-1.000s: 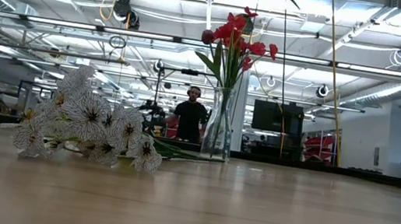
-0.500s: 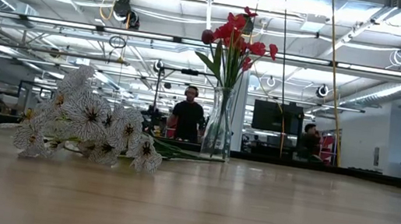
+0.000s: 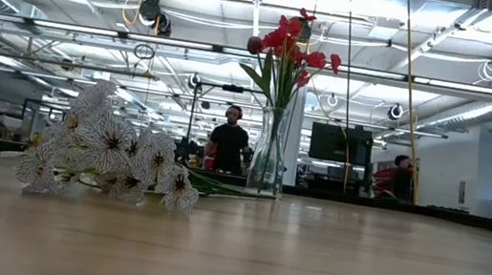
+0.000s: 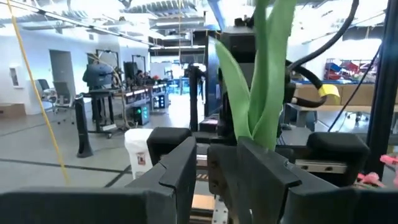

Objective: Sort flowers into vase by color
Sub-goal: Put the dark red flower into the transparent vase

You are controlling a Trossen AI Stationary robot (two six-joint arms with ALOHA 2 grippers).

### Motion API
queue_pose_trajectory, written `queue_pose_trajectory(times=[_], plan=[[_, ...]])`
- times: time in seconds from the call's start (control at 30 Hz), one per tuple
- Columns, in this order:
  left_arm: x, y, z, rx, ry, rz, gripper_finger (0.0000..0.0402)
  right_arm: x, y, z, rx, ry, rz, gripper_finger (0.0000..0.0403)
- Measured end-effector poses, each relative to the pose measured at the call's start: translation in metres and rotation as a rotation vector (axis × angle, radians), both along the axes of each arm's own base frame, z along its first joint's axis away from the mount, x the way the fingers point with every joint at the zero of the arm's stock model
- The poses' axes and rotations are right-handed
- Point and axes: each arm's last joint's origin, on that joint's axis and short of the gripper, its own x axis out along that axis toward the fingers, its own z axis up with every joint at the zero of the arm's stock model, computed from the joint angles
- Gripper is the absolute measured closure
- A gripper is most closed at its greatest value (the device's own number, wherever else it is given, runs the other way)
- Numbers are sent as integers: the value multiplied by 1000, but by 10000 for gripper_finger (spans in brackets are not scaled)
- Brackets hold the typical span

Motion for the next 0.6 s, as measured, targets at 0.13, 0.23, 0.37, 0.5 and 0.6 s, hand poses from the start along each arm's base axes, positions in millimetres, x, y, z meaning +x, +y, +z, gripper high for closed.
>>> queue_pose_trajectory(times=[0.13, 0.23, 0.37, 0.5, 0.6], plan=[[-13, 2, 3, 6, 28, 7, 277, -4, -6, 4, -1, -19, -20, 402], [-22, 4, 4, 1, 60, 15, 277, -6, -7, 9, -3, -51, -29, 402], [-28, 3, 7, 2, 52, 4, 277, -6, -8, 10, -24, -60, -24, 402], [-25, 2, 5, 6, 57, -31, 277, -6, -9, 11, -32, -64, -25, 402], [-19, 2, 4, -21, 38, -68, 277, -6, -11, 10, -41, -62, -28, 402]])
